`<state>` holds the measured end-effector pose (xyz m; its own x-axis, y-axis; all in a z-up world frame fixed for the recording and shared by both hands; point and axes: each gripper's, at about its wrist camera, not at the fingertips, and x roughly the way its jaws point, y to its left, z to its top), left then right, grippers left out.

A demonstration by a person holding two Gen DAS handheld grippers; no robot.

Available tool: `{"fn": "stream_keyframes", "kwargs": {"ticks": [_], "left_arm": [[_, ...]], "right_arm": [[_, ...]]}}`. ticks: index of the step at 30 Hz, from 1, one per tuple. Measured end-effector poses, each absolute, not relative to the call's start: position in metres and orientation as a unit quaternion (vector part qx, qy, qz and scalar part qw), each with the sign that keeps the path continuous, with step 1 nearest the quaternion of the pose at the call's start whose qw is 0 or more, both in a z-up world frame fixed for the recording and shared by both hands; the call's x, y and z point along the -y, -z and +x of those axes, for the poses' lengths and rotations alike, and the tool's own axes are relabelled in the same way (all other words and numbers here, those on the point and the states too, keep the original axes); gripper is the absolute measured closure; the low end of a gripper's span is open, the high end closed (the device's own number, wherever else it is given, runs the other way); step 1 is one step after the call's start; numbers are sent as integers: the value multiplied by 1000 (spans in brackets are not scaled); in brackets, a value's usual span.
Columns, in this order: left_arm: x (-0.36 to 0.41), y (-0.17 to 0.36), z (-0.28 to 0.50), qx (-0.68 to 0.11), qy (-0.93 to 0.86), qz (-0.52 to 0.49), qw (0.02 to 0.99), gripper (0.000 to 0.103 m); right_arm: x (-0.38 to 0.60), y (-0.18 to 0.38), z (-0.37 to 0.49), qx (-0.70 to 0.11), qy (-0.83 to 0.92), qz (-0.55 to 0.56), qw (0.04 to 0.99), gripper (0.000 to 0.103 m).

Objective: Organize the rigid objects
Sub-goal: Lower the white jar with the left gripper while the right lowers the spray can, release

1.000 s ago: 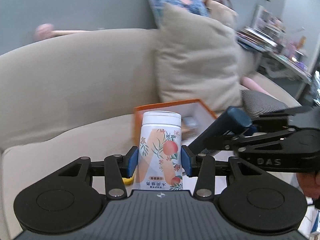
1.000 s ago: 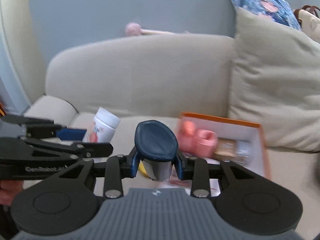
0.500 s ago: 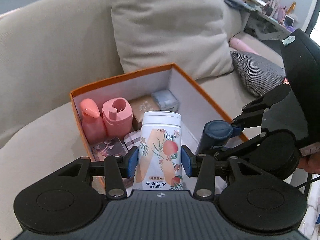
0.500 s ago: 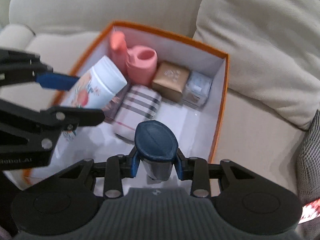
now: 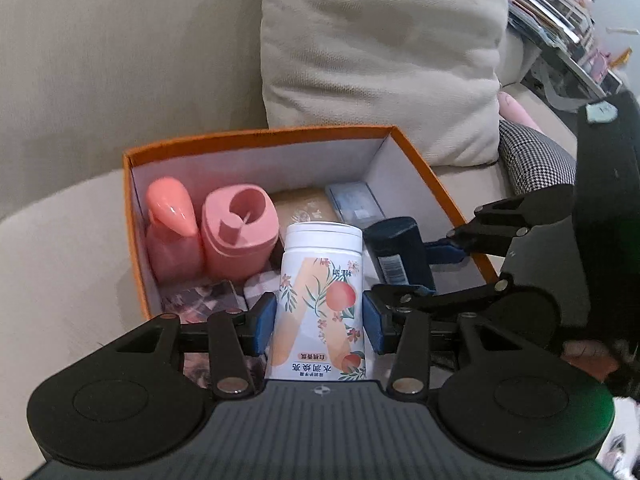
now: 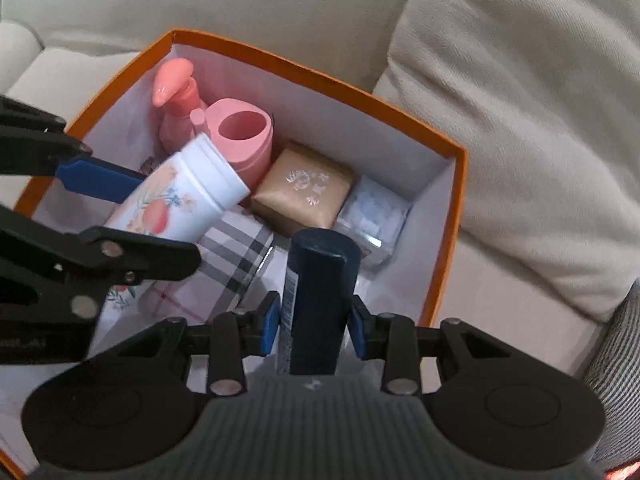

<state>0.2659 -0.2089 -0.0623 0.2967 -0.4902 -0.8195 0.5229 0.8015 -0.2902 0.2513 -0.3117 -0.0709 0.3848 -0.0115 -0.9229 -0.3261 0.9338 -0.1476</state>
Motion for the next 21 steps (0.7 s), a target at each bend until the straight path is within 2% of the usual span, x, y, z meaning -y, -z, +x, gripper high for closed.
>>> {"fn": "stream_keyframes", "kwargs": {"ticks": [6,21], "left_arm": [[211,69,270,-529,300,-15,793,51],[226,90,277,-575,277,-73,766,51]], "right_arm": [[309,76,249,-526,-103,-205,819,61],[329,47,215,-469,-123,-209,849,56]]}}
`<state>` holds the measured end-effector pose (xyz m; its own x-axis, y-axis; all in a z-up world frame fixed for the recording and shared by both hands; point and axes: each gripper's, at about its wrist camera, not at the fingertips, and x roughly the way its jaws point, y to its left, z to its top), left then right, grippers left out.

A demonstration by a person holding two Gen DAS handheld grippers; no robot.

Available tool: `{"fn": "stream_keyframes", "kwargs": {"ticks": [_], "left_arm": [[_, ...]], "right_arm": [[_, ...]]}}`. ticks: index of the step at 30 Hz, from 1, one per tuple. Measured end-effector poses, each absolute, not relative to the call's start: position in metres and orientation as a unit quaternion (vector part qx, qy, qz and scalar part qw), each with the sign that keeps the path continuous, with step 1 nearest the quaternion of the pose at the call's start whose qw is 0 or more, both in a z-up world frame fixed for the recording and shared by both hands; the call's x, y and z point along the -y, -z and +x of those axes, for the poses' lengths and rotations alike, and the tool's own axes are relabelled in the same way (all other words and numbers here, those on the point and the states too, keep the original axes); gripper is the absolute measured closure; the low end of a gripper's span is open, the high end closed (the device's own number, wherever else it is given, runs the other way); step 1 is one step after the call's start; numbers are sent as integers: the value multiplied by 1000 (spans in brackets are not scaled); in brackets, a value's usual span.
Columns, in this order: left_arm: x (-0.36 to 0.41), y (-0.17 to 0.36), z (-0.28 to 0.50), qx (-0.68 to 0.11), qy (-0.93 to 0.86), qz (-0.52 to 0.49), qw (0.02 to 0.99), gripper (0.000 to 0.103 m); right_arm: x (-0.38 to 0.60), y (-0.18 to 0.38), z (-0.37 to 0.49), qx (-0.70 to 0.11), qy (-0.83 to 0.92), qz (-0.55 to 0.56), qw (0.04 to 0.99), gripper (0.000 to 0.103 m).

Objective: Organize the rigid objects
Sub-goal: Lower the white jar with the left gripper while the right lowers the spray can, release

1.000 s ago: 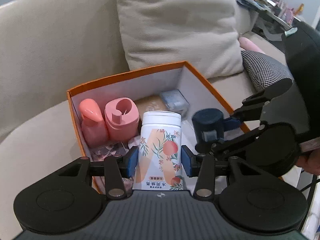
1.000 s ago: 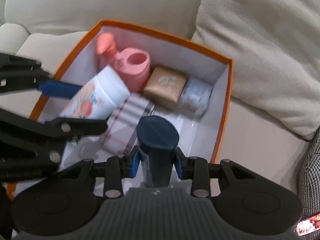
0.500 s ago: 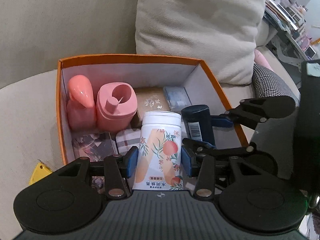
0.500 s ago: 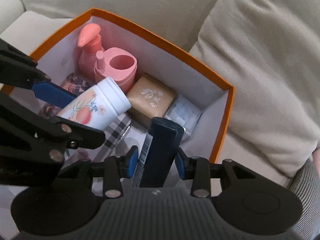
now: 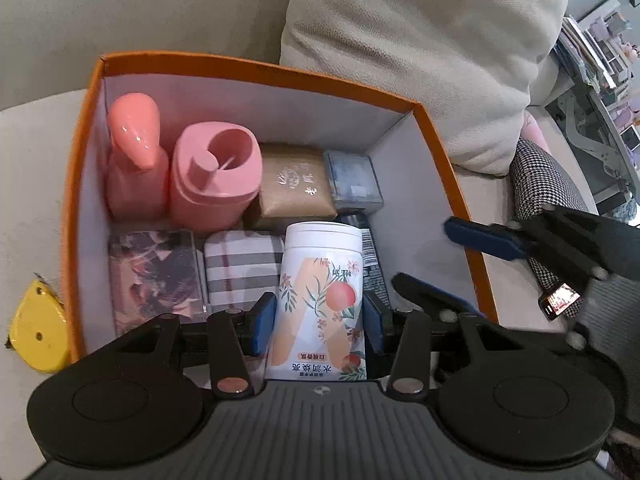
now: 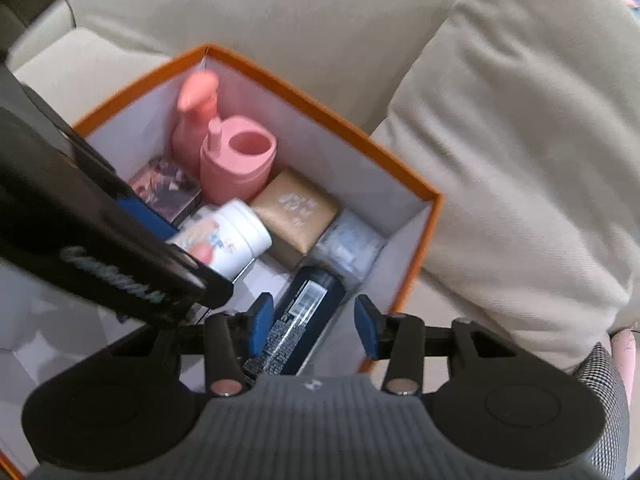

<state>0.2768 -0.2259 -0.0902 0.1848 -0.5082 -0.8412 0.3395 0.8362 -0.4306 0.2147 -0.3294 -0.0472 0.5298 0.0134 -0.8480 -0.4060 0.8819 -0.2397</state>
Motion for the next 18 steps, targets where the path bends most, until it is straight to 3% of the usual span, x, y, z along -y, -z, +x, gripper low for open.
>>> {"fn": "stream_keyframes", "kwargs": {"ticks": [4,6,18], "left_arm": [[238,95,281,-585,243,-64,771,51],[241,99,283,-591,238,-76,767,50],[244,93,285,-600,245,-82,757,53]], "right_arm": [[334,42,208,-452,-125,-213,857,60],[332,42,203,-448,-139,-219,856,55],[332,45,202,-449,-148,-225,852,55]]}}
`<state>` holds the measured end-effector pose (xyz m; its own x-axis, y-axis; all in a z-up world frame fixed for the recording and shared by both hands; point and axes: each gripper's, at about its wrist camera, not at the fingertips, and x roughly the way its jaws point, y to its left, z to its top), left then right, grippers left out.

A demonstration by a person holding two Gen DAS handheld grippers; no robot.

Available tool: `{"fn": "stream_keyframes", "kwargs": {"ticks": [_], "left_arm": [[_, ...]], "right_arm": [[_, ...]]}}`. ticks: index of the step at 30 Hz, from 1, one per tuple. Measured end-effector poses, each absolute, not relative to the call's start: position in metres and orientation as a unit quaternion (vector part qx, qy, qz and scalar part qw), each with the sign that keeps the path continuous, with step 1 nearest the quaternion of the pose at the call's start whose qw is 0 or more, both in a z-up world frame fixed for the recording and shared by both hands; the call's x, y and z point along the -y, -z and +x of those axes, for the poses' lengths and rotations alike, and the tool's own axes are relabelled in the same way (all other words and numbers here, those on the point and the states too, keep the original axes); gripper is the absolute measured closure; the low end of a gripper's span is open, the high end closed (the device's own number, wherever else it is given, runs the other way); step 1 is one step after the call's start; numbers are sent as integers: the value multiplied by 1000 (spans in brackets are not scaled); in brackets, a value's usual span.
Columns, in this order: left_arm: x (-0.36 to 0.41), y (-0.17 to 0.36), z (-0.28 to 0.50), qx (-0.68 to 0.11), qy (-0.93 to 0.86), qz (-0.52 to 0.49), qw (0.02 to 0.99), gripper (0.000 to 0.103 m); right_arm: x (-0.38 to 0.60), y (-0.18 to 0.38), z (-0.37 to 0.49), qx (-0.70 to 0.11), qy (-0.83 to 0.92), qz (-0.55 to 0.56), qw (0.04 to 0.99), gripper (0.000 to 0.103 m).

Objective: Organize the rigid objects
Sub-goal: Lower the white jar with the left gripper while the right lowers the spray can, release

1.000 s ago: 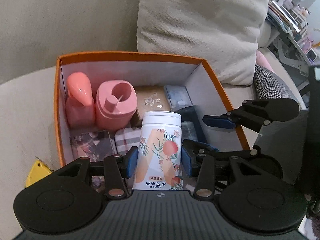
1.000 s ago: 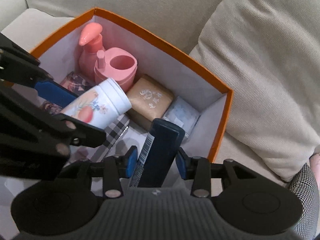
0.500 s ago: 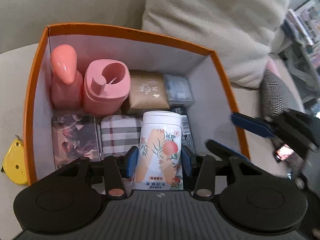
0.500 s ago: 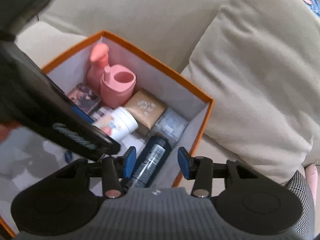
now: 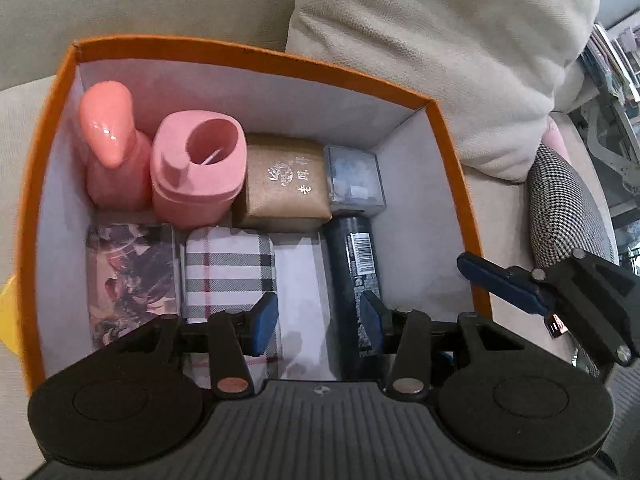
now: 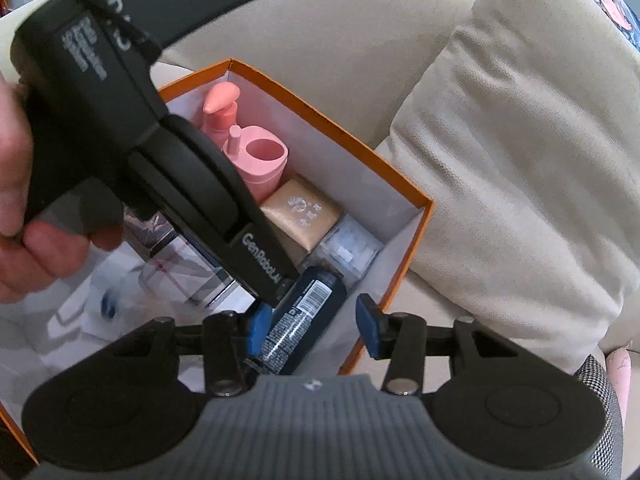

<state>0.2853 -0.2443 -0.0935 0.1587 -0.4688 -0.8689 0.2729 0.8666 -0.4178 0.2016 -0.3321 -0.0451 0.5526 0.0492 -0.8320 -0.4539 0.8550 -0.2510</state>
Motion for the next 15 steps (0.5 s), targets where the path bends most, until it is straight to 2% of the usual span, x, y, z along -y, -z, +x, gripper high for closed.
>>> {"fn": "stream_keyframes", "kwargs": {"ticks": [3,6,9,11,15], "left_arm": [[236,82,280,-596,255,-62,759,54],[231,71,268,-591,278,-3,757,62],[226,66,253,-588,291,55,753,68],[220,62,245,-583,302,76,750,69],[197,50,236,-569,307,73,760,69]], "right_arm": [[332,42,200,-453,-147,-216,852,55],[330,37,196,-465,-157,-194,849,55],[324,40,193,-502,-179,-155,832,55],[317,46,191,-529,-196,-129,816,55],[292,68,183,-554,-235,-177,779,55]]}}
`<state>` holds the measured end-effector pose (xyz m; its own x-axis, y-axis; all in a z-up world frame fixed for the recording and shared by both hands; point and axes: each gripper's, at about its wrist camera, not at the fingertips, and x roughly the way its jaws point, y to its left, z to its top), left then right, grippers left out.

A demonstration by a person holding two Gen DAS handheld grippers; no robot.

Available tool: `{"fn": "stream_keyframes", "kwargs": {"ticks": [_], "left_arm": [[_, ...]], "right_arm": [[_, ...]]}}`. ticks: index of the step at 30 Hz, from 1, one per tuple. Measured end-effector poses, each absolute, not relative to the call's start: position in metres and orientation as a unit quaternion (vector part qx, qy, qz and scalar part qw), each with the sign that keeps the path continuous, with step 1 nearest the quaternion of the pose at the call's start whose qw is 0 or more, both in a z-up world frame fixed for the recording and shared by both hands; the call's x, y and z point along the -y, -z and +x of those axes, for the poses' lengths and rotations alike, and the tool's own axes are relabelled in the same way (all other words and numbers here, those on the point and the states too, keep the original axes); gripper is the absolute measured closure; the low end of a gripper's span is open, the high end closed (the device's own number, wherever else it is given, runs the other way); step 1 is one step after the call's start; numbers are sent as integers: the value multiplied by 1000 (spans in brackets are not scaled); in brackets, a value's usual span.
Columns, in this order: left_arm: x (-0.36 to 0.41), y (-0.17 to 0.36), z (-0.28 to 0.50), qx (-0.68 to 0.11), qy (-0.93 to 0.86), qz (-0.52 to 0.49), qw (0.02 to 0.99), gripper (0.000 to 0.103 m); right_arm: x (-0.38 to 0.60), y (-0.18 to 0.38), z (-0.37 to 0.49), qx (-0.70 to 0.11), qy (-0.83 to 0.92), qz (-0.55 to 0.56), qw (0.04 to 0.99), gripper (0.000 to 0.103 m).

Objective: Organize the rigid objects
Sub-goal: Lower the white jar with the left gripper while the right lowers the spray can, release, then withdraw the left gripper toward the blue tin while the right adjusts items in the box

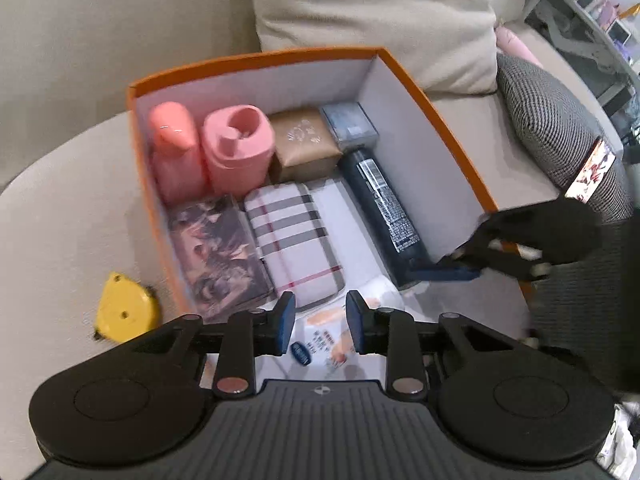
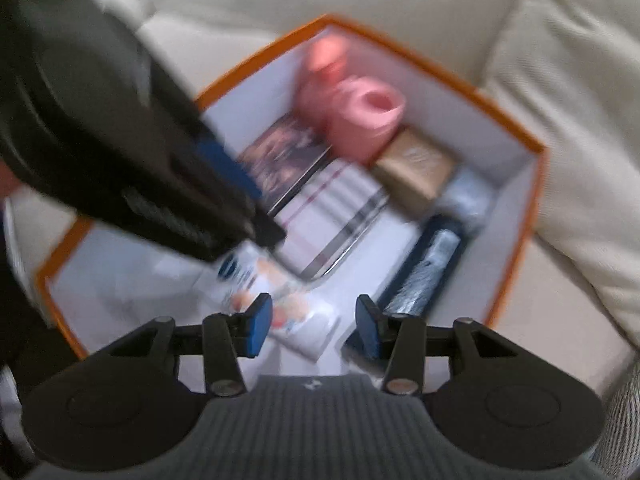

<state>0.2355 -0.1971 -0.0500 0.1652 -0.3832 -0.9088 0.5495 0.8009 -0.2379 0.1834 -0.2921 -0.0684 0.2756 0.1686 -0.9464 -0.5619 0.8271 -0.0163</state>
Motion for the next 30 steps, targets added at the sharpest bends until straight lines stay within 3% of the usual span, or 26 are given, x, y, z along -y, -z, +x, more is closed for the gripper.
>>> {"fn": "stream_keyframes", "kwargs": {"ticks": [9,10,12,13,20,22,24,25,30], "left_arm": [[131,15,224,-531,279,-3,800,69],[125,16,223,-531,274,-9,802,69],[114,20,221,-528,264,-16,807,69],[110,22,220,-529,260,-19,808,69],[74,32,213,-531,235,-61,812,69],[66,37,211,-533,226,-76,812,69],[59,44,210,-537,219,-95,809,69],[55,47,209,-540,217,-105,806,69],[41,58,206,-543,191,-115,810,69]], "right_arm": [[295,94,207,-675,-146,-43,722,56],[295,97,204,-680,-140,-33,719,58],[294,105,202,-683,-123,-29,719,78],[295,108,201,-680,-110,-23,725,81],[308,103,201,-648,2,1,762,84],[311,95,197,-635,29,40,771,81],[313,89,192,-618,50,104,778,45],[314,87,191,-608,60,129,781,39],[309,100,193,-604,131,223,754,37]]}}
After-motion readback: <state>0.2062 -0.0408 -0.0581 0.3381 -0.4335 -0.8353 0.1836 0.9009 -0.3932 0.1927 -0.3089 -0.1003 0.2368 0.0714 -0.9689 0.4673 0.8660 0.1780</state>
